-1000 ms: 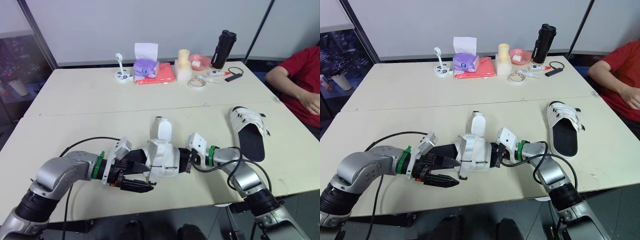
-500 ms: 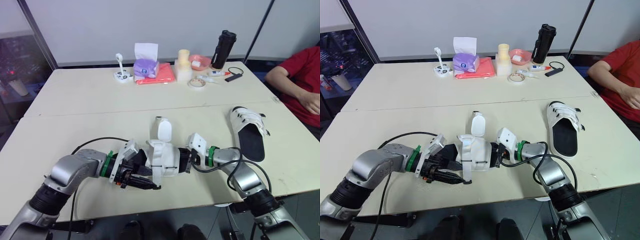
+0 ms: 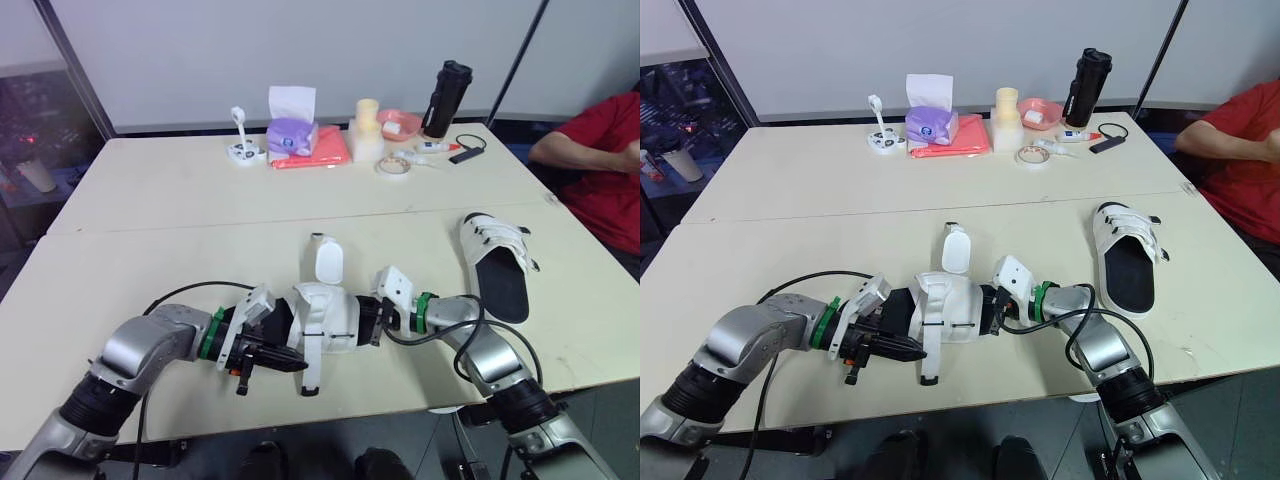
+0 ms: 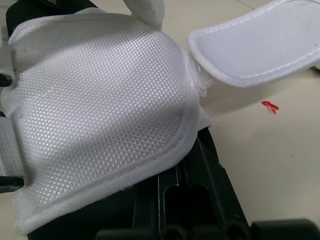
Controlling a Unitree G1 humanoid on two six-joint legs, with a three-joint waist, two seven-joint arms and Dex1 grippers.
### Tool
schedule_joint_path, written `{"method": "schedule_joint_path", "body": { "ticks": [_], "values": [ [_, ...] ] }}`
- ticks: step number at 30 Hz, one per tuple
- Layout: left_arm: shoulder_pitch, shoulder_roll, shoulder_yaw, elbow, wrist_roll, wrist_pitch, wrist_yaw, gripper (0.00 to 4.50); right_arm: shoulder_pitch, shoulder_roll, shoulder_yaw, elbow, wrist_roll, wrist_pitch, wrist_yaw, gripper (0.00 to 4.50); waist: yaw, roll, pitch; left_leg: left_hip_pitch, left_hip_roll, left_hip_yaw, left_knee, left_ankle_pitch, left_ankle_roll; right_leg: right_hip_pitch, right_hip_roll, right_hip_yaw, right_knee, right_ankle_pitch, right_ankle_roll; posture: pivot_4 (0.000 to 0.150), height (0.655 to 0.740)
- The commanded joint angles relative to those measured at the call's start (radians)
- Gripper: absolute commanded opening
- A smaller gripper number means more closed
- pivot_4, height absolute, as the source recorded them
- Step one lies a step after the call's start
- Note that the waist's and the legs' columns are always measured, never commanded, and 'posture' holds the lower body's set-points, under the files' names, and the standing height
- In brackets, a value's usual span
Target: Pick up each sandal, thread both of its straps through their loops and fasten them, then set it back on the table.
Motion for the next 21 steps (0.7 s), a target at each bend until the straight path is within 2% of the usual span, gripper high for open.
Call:
{"method": "schedule_joint_path", "body": {
  "ticks": [1,6,11,18,21],
  "values": [
    [0.021,0.044,0.019,-0.068,-0.046,0.012,-0.063,0.05,0.033,-0.008,0.034,0.088,-0.066,0.039,-0.014,0.00,-0.001,0.000,0.000,0.000,0.000,0.000,0.000,0.000,0.000,0.000,0.000,0.000,0.000,0.000,0.000,0.150,0.7400],
    [0.057,0.107,0.029,-0.139,-0.092,0.019,-0.134,0.05,0.030,-0.009,0.036,0.094,-0.068,0.036,-0.014,0.00,0.000,0.000,0.000,0.000,0.000,0.000,0.000,0.000,0.000,0.000,0.000,0.000,0.000,-0.001,-0.002,0.150,0.7400],
    [0.055,0.119,0.073,-0.184,-0.173,0.063,-0.141,0.05,0.028,-0.011,0.036,0.102,-0.070,0.030,-0.013,0.00,0.000,0.000,0.000,0.000,0.001,0.000,0.000,0.000,0.000,0.000,-0.001,0.000,0.000,-0.001,-0.003,0.150,0.7400],
    [-0.018,0.033,0.191,-0.127,-0.325,0.164,-0.056,0.05,0.022,-0.013,0.039,0.114,-0.072,0.023,-0.009,0.00,-0.001,0.000,0.000,0.000,0.000,0.000,0.001,0.000,0.000,0.000,0.000,0.000,0.000,-0.001,-0.002,0.150,0.7400],
    [-0.064,-0.040,0.241,-0.071,-0.377,0.210,0.037,0.05,0.018,-0.014,0.042,0.122,-0.073,0.018,-0.008,0.00,-0.001,0.000,0.000,0.000,0.000,0.000,0.001,0.000,0.000,0.000,0.000,0.000,0.001,-0.001,-0.001,0.150,0.7400]
  ]
}}
